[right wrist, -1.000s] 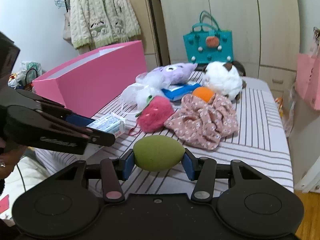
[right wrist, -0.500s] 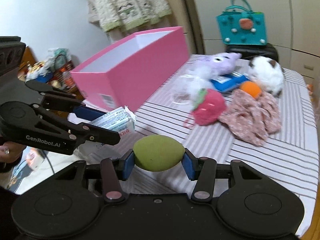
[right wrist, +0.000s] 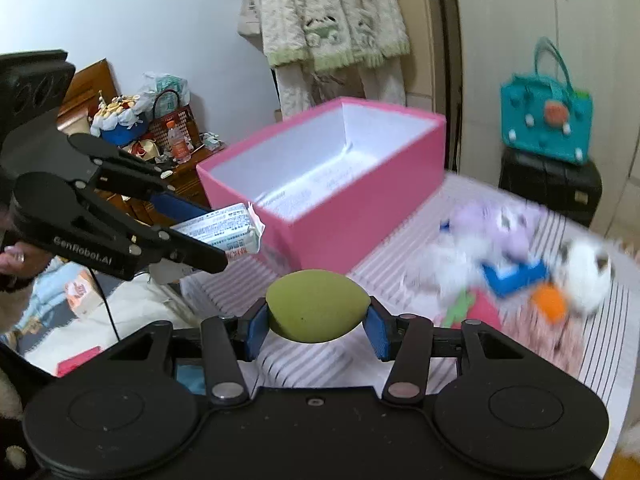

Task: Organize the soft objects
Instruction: 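Carry the packet with the left gripper and the sponge with the right gripper into the pink box, then open both grippers to drop the packet and sponge into the box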

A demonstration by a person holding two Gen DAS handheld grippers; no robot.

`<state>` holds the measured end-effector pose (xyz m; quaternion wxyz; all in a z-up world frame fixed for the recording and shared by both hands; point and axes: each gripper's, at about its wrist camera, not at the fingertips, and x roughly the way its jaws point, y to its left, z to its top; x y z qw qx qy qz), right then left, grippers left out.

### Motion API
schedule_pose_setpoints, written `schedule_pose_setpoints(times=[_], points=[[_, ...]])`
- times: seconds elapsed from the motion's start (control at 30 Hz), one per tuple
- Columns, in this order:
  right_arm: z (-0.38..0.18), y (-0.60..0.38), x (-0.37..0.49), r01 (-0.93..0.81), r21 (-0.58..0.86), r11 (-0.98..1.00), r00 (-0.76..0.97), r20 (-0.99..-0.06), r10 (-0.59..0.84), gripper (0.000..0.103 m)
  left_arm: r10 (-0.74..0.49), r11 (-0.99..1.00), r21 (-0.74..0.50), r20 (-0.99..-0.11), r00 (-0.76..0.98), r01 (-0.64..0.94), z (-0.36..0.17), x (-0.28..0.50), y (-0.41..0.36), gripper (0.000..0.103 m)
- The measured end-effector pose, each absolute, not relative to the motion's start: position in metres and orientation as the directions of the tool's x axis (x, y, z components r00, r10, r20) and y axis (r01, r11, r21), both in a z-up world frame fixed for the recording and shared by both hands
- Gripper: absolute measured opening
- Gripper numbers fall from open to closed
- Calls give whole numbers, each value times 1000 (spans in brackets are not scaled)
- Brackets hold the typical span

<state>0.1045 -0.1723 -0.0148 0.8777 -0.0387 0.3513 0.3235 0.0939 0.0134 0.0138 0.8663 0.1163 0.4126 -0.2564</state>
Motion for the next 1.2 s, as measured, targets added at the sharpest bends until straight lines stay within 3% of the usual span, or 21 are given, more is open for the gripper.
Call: schedule_pose_setpoints(times=[0.4, 0.8, 1.2], points=[[22, -129, 195, -632, -44, 774, 675, -521, 522, 56, -317, 891, 2, -713, 626, 453, 35, 178, 40, 39], [-6, -68, 324, -726, -211, 654, 565, -726, 393, 56, -216, 955, -42, -775, 593, 294, 3, 302, 52, 39], [-34, -25, 373, -833, -311, 458, 467, -839, 280, 56, -237, 964, -130, -816, 527, 231, -47, 382, 61, 39]])
